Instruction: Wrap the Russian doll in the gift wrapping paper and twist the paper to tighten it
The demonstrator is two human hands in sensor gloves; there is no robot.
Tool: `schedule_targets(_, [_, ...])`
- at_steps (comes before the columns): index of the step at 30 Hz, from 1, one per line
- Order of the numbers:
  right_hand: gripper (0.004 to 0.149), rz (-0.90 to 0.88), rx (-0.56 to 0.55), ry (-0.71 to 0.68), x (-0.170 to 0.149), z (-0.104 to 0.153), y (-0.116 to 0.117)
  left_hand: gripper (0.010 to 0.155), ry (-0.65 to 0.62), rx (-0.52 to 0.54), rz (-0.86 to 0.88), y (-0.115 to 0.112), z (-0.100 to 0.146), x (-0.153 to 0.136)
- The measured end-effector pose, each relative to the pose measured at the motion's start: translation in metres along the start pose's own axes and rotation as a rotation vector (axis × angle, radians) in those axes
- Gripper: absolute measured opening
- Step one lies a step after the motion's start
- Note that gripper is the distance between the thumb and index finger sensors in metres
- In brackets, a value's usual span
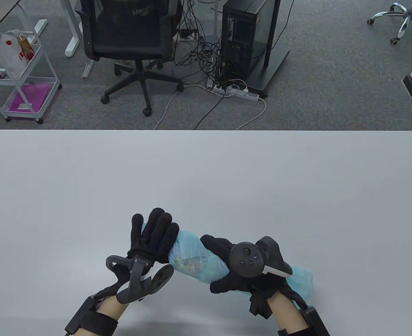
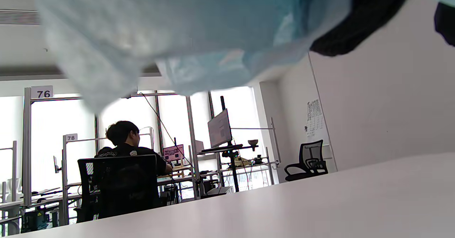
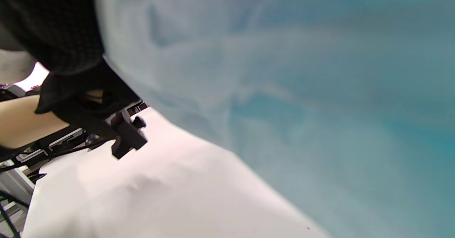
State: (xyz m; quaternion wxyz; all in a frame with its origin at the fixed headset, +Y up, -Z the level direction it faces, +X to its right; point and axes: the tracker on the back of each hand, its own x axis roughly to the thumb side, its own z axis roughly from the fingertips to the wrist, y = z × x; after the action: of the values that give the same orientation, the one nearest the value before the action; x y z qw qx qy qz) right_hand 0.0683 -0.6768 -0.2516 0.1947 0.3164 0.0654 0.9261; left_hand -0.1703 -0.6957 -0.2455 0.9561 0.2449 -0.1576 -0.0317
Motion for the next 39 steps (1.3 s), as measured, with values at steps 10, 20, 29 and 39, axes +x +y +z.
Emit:
schedule_targets(10, [0.106,0.184,0.010,0.021,0.007,-0.002,0.004,0.052,-0.126,-0.526,0.266,0.001,-0.030,-0.011])
schedule_targets(20, [0.107,0.370,0.025,0.017,0.017,-0.002,0.014,0.051,-0.089,-1.180,0.509,-0.032,-0.055,-0.016])
schedule_targets(29, [0.108,0.449,-0.029,0.017,0.021,0.001,0.019,0.056,-0.061,-1.316,0.741,-0.053,-0.054,-0.030])
schedule_targets(39, [0.107,0.495,-0.029,0.035,0.017,0.001,0.027,0.089,0.110,-0.833,0.996,-0.011,-0.074,-0.041])
